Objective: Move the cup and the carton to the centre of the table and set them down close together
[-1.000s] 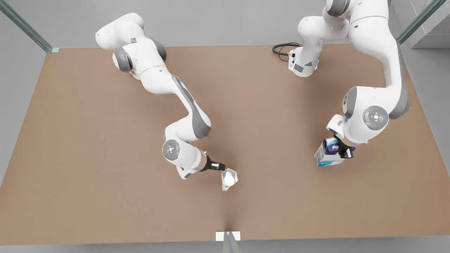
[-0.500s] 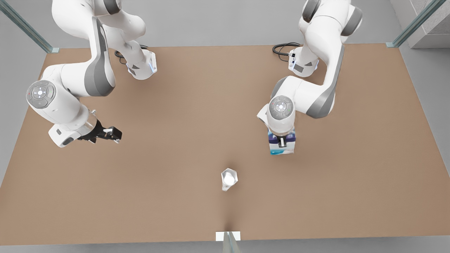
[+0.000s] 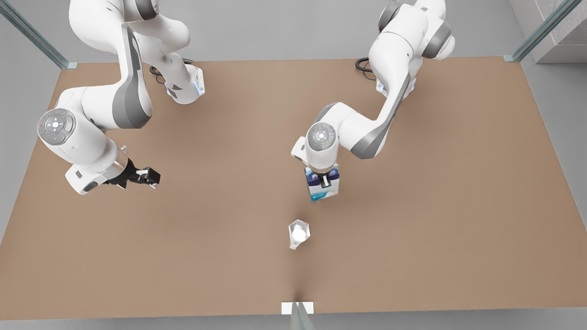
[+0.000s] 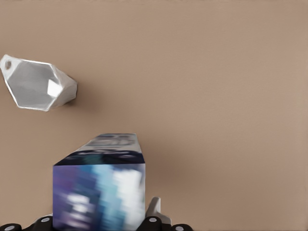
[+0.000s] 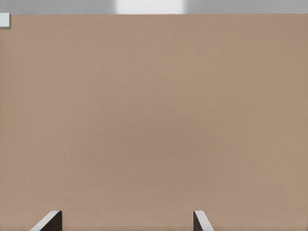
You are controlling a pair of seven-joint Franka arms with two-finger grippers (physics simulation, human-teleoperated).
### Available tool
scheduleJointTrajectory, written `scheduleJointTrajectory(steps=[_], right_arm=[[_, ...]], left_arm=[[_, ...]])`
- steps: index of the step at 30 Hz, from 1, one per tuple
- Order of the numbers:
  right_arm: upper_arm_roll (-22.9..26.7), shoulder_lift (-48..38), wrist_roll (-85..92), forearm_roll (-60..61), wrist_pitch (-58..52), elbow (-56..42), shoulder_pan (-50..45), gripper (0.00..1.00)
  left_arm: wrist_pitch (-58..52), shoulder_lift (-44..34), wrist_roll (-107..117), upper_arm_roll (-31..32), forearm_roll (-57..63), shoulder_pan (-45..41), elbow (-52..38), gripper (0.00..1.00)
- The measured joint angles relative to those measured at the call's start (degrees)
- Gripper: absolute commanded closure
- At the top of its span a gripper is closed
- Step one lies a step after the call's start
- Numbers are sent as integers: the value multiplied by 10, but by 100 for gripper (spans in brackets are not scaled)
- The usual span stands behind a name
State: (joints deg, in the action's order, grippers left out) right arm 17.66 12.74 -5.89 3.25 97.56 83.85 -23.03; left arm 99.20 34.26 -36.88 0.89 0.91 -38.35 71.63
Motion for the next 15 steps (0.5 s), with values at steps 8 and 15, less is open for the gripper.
scheduleJointTrajectory(steps=[8,15], right_arm=[[0,1,-2,0,0,-2,-1,0],[0,2,-4,0,2,-2,-2,0]], left_arm=[[62,56,-11,11,-23,-36,6,48],[89,86,-9,10,-15,-50,6,27]])
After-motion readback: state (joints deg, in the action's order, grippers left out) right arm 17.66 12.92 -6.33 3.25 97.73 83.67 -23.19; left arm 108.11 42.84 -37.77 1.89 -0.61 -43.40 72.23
